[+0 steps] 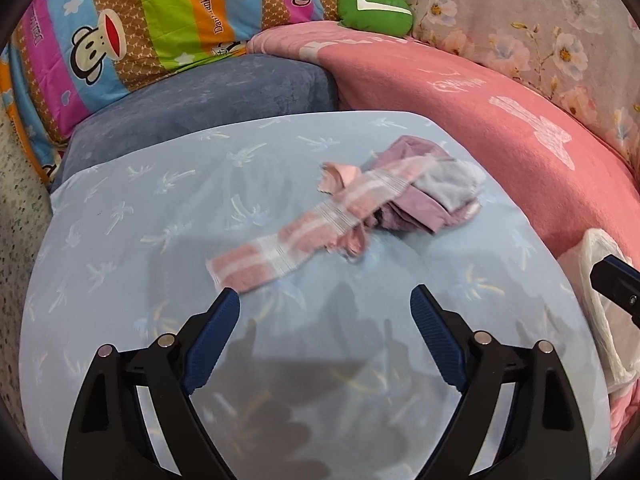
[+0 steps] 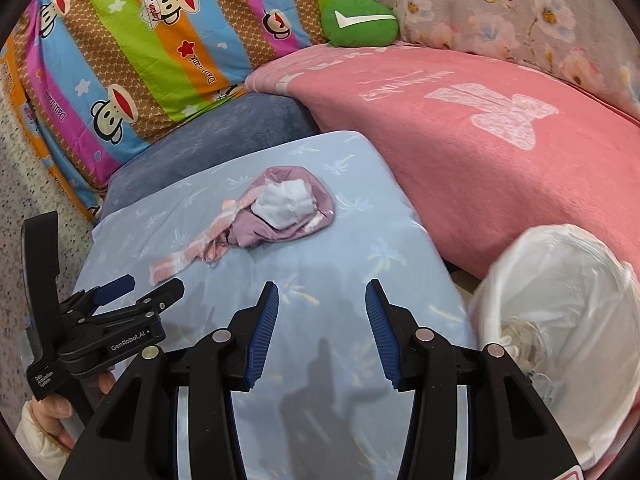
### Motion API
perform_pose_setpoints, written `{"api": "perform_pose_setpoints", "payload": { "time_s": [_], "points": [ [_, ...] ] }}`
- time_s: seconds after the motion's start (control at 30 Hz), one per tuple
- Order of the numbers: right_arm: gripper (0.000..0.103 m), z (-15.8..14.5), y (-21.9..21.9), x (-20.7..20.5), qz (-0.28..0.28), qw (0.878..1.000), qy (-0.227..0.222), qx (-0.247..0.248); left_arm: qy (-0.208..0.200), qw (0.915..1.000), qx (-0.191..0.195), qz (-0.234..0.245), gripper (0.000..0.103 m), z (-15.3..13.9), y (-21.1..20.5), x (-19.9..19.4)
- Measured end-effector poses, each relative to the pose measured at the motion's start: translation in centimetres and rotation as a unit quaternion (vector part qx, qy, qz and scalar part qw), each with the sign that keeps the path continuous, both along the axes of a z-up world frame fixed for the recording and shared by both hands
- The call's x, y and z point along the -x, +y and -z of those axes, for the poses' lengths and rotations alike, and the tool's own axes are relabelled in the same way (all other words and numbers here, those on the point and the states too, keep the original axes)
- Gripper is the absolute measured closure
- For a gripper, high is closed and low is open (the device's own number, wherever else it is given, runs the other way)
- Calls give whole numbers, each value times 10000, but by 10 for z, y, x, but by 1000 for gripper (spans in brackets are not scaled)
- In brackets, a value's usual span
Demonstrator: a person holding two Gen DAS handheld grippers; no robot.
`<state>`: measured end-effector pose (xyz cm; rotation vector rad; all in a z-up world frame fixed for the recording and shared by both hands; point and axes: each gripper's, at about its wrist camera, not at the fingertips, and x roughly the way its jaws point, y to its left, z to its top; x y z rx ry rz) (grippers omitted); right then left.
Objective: Collect trash
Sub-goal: 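Move both grippers back over the pink strip and purple cap, then grasp the pink striped strip with the left gripper while the right grasps the white sock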
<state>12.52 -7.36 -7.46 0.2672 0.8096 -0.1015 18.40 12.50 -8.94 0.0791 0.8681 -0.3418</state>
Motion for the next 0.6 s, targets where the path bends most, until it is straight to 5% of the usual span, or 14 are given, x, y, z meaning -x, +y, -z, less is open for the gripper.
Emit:
{"api": "perform_pose_setpoints", "payload": {
  "time_s": [0.37, 0.6],
  "points": [
    [58, 13, 16, -74, -100, 9999, 116, 19, 400, 9985, -192, 311, 25, 29, 9, -48],
    [54, 18, 28, -109, -194, 9996, 130, 165, 349, 9976, -347, 496, 45, 33, 7, -53]
  ]
}}
